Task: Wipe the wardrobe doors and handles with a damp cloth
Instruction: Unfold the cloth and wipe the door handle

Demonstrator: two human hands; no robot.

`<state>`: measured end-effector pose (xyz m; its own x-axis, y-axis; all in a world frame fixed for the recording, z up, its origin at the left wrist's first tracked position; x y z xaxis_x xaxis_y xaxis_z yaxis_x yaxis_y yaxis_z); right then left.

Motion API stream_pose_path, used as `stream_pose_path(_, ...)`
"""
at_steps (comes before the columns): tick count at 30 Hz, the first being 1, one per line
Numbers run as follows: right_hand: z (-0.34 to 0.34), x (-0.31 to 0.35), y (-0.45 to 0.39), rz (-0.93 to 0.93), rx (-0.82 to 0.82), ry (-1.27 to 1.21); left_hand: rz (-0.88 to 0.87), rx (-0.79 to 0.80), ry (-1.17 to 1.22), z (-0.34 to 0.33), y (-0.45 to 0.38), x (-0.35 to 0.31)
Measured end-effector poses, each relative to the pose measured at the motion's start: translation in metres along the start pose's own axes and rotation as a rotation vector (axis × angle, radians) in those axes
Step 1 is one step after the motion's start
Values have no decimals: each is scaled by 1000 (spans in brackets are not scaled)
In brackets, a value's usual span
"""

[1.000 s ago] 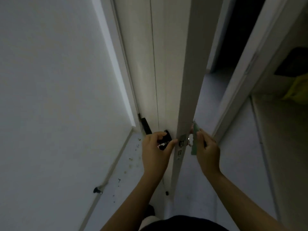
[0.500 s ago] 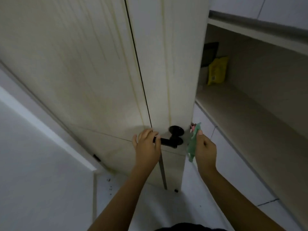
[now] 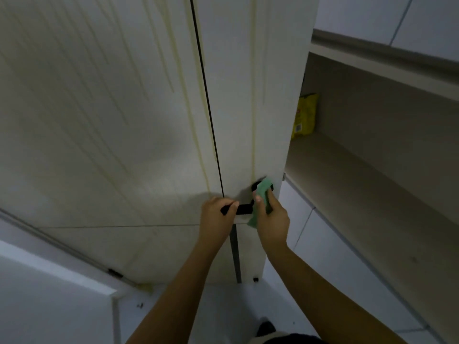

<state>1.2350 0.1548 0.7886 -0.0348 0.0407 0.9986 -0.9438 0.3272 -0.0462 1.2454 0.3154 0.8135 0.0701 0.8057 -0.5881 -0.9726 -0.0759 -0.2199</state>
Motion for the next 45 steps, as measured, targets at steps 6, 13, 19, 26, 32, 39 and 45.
stream_pose_path(6, -22, -18, -51, -129, -19, 232, 91, 99, 43, -6, -36, 15)
stream_pose_path(13, -25, -38, -90, -293, 30, 433, 139, 232, 195, -14, -64, 29)
stream_pose_path(19, -38, -34, -97, -288, -92, 233, 178, 398, 383, -25, -82, 41)
stream_pose_path(26, -34, -26, -86, -286, -328, 153, 338, 608, 678, -47, -83, 59)
stream_pose_path(32, -60, -39, -64, -386, -511, -227, 337, 703, 680, -56, -93, 69)
stream_pose_path(39, -41, -37, -60, -401, -581, -287, 432, 806, 765, -64, -90, 84)
stream_pose_path(45, -91, -44, -37, -509, -497, -362, 455, 808, 726, -66, -90, 92)
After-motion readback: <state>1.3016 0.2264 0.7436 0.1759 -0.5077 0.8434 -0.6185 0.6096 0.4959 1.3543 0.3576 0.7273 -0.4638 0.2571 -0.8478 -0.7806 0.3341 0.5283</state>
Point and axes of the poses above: each hand's wrist, its own y-axis away from the middle knuckle, its own z-axis out of the back of the hand, x = y × z, the point moved 10 cm from there along -y, towards the middle knuckle, and after that the axes turned 10 degrees about -y, right-handed, at the moved point
